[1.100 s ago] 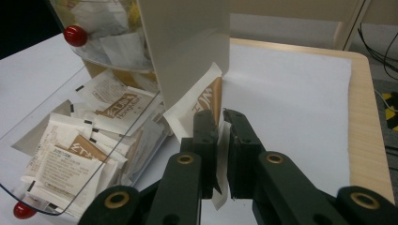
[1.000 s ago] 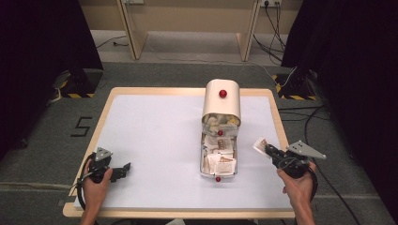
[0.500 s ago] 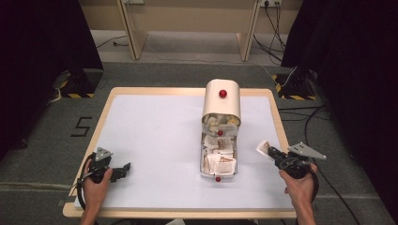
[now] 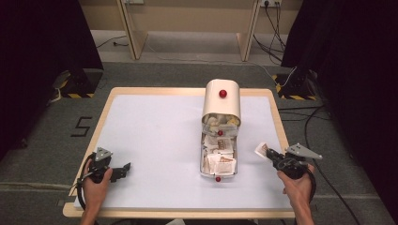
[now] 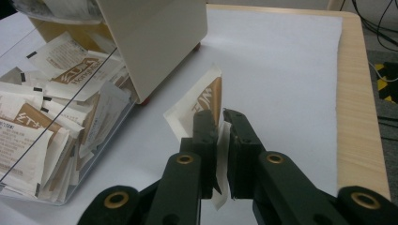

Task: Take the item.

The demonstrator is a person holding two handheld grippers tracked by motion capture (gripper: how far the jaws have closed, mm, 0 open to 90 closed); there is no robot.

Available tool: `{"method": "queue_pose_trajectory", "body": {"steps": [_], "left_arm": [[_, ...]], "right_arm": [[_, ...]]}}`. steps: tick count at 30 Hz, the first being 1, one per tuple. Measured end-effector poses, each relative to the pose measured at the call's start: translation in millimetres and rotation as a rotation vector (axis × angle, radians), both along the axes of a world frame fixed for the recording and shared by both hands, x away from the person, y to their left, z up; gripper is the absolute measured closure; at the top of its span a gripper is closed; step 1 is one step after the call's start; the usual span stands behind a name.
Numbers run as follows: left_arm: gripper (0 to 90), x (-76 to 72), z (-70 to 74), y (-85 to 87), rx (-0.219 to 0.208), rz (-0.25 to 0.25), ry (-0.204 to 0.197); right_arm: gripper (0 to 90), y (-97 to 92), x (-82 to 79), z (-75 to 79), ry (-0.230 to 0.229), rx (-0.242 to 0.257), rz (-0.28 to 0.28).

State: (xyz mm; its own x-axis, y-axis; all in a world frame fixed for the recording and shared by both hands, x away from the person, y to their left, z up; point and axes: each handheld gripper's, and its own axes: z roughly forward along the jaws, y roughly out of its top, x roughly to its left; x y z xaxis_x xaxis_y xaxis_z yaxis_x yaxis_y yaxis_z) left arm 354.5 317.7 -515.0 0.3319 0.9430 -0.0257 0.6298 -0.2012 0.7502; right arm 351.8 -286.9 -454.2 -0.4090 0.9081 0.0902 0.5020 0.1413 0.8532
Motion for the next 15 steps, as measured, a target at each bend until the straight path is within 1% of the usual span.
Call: {"method": "queue_pose_trajectory", "body": {"steps": [9,15], "left_arm": [[9.0,0.0,0.0,0.0,0.0,0.0,0.0],[9.0,0.0,0.0,-0.1,-0.001,0.001,0.0]], "right_arm": [[83.5,9.2,2.2,-7.1,0.026,-0.015,0.032],[83.3,14.9,5.0,-14.7,0.051,-0.033,0.048]]}}
